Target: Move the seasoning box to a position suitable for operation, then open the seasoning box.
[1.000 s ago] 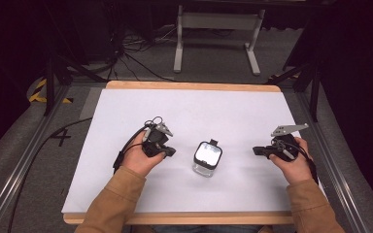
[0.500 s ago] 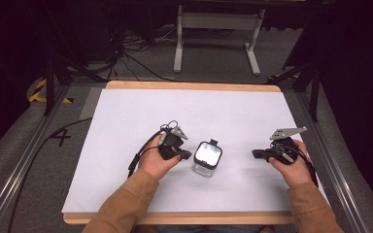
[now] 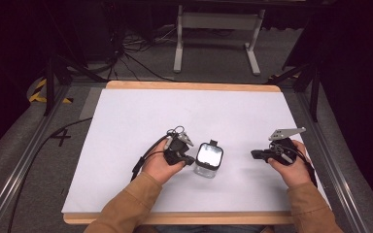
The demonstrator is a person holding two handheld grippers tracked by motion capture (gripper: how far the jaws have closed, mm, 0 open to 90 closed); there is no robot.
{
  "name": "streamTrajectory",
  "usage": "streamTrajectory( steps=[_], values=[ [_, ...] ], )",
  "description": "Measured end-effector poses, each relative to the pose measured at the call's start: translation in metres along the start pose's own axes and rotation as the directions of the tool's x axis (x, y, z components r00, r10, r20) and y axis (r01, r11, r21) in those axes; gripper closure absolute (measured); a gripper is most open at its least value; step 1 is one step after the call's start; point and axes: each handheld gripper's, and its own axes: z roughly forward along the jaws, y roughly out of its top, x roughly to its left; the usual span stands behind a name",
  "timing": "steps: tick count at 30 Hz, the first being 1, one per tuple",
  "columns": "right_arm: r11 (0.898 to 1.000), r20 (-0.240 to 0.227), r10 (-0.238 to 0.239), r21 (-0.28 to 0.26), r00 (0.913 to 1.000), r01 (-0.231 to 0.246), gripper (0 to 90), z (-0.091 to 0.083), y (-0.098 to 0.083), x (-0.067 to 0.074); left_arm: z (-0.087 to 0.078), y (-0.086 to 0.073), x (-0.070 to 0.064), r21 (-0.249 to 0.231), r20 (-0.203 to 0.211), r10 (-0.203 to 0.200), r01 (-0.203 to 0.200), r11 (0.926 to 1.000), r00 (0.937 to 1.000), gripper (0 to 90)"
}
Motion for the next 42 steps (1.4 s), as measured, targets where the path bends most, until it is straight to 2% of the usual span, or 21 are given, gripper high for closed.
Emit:
streamTrajectory(
  steps=[5,7,15,17,19,24,28,30,35,38,42],
  values=[
    [1.000,-0.004,-0.008,-0.003,1.0000,0.008,90.0,0.000,0.001,0.000,0.002,0.000,-0.006,0.011,0.005,0.007,-0.007,0.9999,1.0000,89.6],
    [1.000,-0.005,-0.008,-0.004,1.0000,0.008,90.0,0.000,0.001,0.001,0.004,0.001,-0.012,0.020,0.022,0.018,-0.019,0.9996,0.9996,89.6],
    [1.000,-0.013,-0.004,-0.002,0.9999,0.004,90.0,0.000,0.002,0.002,0.011,0.005,-0.024,0.050,0.031,0.055,-0.056,0.9972,0.9980,88.0],
    [1.000,-0.012,-0.007,-0.003,0.9999,0.007,90.0,0.000,0.002,0.002,0.011,0.005,-0.025,0.056,0.025,0.065,-0.066,0.9962,0.9976,87.3],
    [1.000,-0.014,-0.012,-0.003,0.9998,0.012,90.0,0.000,0.002,0.002,0.009,0.005,-0.024,0.050,0.034,0.057,-0.059,0.9970,0.9978,85.7],
    [0.999,-0.029,-0.034,-0.004,0.9990,0.034,90.0,-0.003,0.004,0.003,-0.005,0.002,-0.018,0.018,0.014,0.036,-0.036,0.9992,0.9992,83.8],
    [0.997,-0.064,-0.081,0.002,0.9947,0.081,88.2,-0.004,0.009,0.006,-0.019,-0.002,-0.011,-0.005,0.000,0.008,-0.008,1.0000,1.0000,81.3],
    [0.997,-0.095,-0.081,0.006,0.9922,0.082,87.7,-0.006,0.011,0.009,-0.029,-0.005,-0.007,-0.013,-0.018,-0.001,0.001,0.9999,0.9998,79.8],
    [0.993,-0.094,-0.117,0.003,0.9886,0.118,89.1,-0.009,0.019,0.015,-0.051,-0.012,0.001,-0.049,-0.043,-0.036,0.034,0.9983,0.9984,78.7],
    [0.992,-0.096,-0.126,-0.001,0.9874,0.126,89.4,-0.011,0.025,0.017,-0.061,-0.017,0.007,-0.085,-0.051,-0.067,0.063,0.9944,0.9964,78.0],
    [0.987,-0.095,-0.161,-0.026,0.9823,0.160,89.6,-0.013,0.037,0.018,-0.073,-0.020,0.013,-0.086,-0.080,-0.072,0.065,0.9942,0.9942,75.6]
  ],
)
